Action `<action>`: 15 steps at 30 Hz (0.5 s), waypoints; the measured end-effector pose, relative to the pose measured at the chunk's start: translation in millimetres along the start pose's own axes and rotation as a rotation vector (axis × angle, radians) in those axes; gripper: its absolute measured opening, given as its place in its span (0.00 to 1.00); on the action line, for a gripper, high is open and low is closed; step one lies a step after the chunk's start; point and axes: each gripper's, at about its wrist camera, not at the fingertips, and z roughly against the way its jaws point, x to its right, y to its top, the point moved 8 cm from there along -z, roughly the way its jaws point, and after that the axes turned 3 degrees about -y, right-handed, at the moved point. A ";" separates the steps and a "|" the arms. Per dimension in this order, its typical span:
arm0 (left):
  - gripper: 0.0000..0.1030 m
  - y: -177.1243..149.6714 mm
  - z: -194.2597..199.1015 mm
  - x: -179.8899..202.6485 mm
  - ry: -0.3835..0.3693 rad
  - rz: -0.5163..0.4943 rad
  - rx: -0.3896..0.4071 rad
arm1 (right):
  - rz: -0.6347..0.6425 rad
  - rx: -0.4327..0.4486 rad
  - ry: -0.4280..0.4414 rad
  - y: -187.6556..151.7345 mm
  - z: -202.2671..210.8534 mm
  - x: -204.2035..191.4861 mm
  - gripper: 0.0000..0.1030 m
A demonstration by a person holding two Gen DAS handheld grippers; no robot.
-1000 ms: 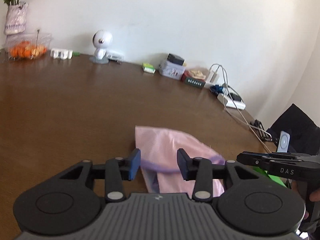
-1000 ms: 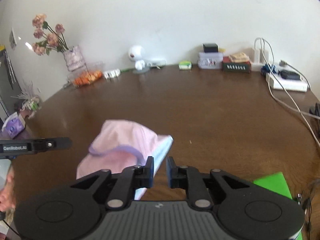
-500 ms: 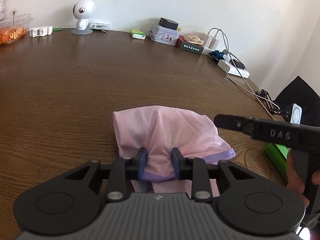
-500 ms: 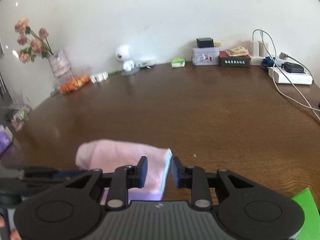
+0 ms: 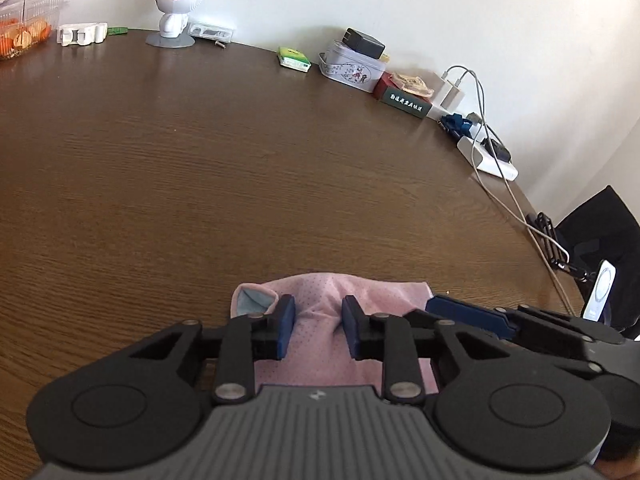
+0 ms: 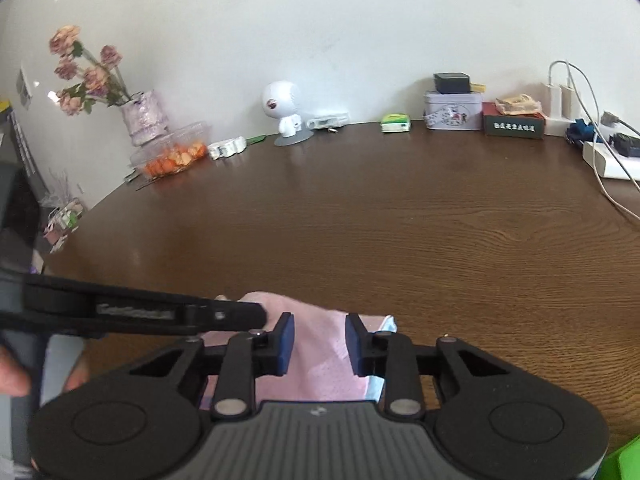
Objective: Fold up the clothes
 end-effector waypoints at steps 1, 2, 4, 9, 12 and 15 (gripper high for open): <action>0.26 -1.4 0.9 -0.6 -0.003 0.002 0.005 | 0.027 -0.015 0.007 -5.4 0.9 -4.7 0.24; 0.27 -2.1 2.1 -2.3 -0.009 0.014 0.006 | 0.045 -0.013 -0.028 -9.4 1.3 -3.2 0.26; 0.32 -3.4 8.0 -6.3 -0.014 0.049 0.005 | 0.058 -0.006 -0.100 -13.7 3.5 3.6 0.28; 0.71 -22.7 64.1 7.8 0.009 0.021 0.088 | 0.043 0.085 -0.059 -6.8 50.5 1.2 0.46; 0.72 -40.6 73.2 16.7 0.072 -0.032 0.106 | 0.053 0.050 0.003 -19.0 50.1 -6.1 0.50; 0.67 -51.7 61.7 17.4 0.082 -0.043 0.069 | 0.035 0.018 -0.012 -29.5 37.3 -2.2 0.49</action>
